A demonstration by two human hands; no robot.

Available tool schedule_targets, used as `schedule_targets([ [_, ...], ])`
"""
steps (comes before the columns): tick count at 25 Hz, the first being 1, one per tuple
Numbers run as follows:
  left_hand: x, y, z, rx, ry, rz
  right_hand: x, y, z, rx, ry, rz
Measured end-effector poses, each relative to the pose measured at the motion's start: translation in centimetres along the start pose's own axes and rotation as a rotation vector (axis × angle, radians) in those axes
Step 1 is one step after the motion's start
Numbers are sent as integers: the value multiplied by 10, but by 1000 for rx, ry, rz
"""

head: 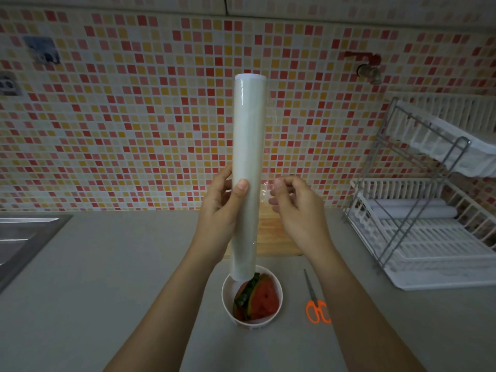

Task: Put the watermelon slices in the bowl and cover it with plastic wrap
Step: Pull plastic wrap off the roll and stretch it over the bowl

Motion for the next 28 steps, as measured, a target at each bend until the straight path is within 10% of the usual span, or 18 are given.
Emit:
schedule_targets([
  [14, 5, 6, 11, 3, 26, 48, -16, 28, -31, -111, -251, 158],
  [28, 4, 8, 16, -40, 31, 61, -19, 24, -24, -119, -54, 212],
])
Point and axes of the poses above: each hand's wrist, its own z-axis towards the middle knuckle, its own x-axis out of the back of the hand, y = z × x, the point moved 1 cm from there along z, towards the middle knuckle, and after that the axes turned 1 degree about y, right-handed, at the moved point
